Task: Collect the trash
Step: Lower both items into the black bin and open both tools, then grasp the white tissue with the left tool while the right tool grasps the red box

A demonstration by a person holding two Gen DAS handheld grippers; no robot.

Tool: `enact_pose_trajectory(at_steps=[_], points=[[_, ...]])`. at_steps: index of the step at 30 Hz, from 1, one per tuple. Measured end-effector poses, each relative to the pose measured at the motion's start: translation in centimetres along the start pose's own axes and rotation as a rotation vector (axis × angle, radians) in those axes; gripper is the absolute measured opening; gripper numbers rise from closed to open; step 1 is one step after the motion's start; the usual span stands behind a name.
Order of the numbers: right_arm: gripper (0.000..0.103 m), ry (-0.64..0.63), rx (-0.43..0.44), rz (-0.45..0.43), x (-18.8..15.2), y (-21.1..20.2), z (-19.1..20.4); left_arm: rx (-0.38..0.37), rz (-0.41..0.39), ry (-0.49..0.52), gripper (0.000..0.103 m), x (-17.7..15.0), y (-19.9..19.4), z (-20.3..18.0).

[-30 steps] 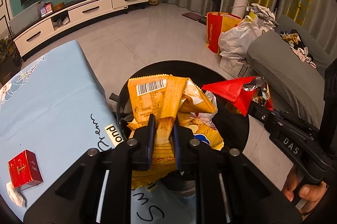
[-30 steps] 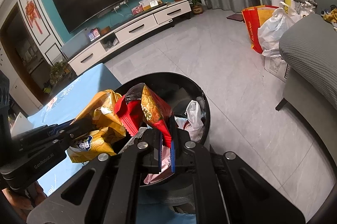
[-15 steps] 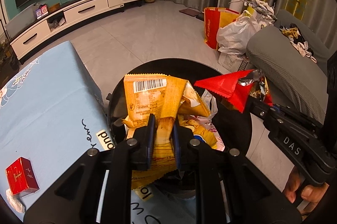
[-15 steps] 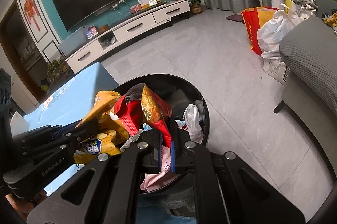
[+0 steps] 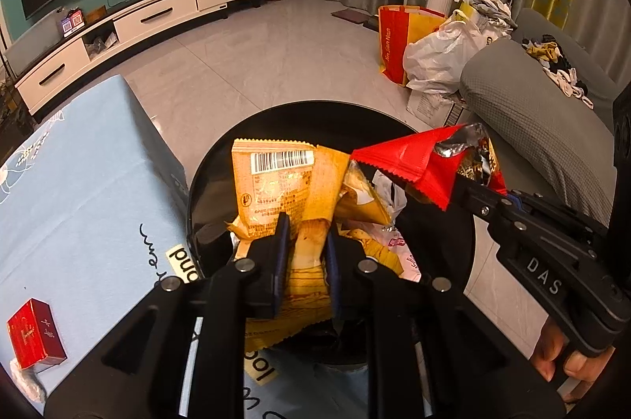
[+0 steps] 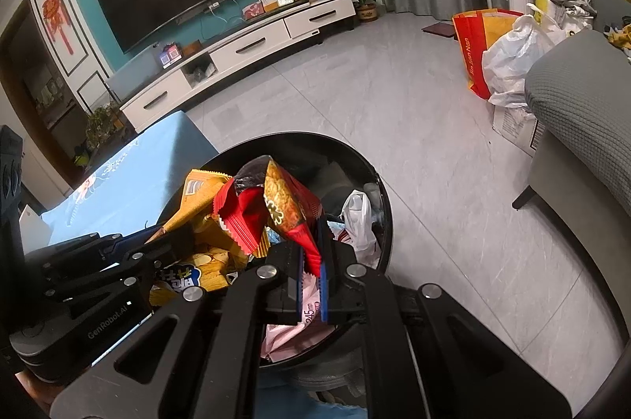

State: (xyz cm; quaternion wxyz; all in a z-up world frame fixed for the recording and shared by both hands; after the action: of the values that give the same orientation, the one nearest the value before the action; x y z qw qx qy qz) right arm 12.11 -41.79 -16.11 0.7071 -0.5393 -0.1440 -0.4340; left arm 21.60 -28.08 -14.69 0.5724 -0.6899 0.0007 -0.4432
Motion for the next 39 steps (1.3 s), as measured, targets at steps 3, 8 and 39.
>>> enact_pose_trajectory(at_steps=[3, 8, 39], points=[[0.007, 0.003, 0.001, 0.000, 0.0, 0.0, 0.0, 0.001, 0.001, -0.002, 0.020, 0.0, 0.1, 0.0], [0.008, 0.002, -0.002, 0.003, 0.0, 0.0, -0.1, 0.001, 0.002, -0.002, 0.020, 0.1, 0.2, 0.0], [0.092, -0.366, 0.275, 0.021, -3.5, -5.4, 15.9, 0.334, -0.181, -0.444, 0.100, -11.3, -15.9, 16.8]])
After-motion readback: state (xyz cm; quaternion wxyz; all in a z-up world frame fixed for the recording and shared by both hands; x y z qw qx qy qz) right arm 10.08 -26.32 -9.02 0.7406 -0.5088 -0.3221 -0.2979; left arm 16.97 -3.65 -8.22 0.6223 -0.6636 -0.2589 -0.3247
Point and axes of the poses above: each gripper's, at about its wrist camera, not at the fingertips, and y roughly the way its jaws point, z to its left, x to its top, the point moved 2 cm from there along y, roughly the way its jaws point, and after that the axes turned 5 degrees about x, right-handed, at the moved point
